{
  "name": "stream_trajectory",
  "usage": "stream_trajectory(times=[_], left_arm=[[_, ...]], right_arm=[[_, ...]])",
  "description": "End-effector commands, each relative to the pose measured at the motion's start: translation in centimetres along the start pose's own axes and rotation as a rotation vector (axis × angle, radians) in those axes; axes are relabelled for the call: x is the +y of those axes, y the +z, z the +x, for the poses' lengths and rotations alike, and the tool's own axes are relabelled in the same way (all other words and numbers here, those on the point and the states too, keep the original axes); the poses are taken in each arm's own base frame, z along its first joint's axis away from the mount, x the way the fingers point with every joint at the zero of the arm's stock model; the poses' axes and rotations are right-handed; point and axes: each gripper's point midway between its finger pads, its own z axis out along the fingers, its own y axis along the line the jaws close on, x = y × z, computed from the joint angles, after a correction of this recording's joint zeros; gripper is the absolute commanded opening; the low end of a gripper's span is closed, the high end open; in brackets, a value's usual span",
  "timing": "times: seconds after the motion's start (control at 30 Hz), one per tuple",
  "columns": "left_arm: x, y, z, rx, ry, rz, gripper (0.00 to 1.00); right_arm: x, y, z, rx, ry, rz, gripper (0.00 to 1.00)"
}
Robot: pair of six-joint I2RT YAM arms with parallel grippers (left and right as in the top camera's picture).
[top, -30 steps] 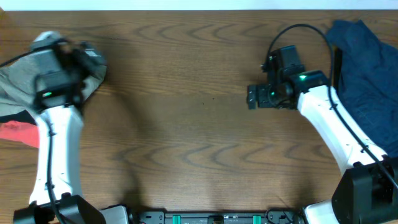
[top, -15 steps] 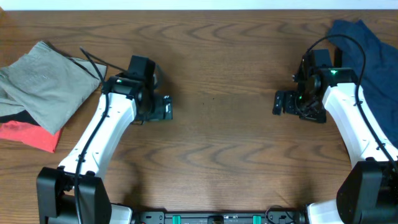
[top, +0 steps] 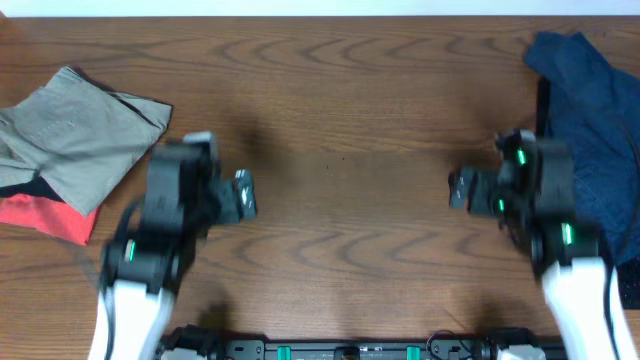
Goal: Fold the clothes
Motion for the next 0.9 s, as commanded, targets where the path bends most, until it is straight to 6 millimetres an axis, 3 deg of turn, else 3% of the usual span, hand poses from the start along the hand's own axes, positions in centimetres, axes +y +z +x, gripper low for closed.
stream_trajectory(times=[0.0, 0.17, 0.33, 0.6, 0.87], left_arm=[[0.8, -1.4, 1.5, -0.12, 0.011, 0.013, 0.98], [0.7, -4.2, 0.9, -0.327, 0.015, 0.063, 0.98], [0.6, -6.0, 0.7, -0.395, 0.016, 0.083, 0.98], [1.0, -5.5, 1.9, -0.345, 0.015, 0.068, 0.98], [1.7, -4.8, 4.2, -0.244, 0.013, 0.037, 0.98]], right_arm=[[-1.3, -1.5, 1.7, -0.123, -0.021, 0.034, 0.99], [-1.7, -3.7, 2.9, -0.274, -0.026, 0.015, 0.99], [-2.3, -4.5, 5.5, -0.233, -0.024, 0.026, 0.99], [-3.5, -4.0, 10.3, -0.037, -0.016, 0.073, 0.99], [-4.1, -4.0, 12.6, 0.055, -0.012, 0.095, 0.99]])
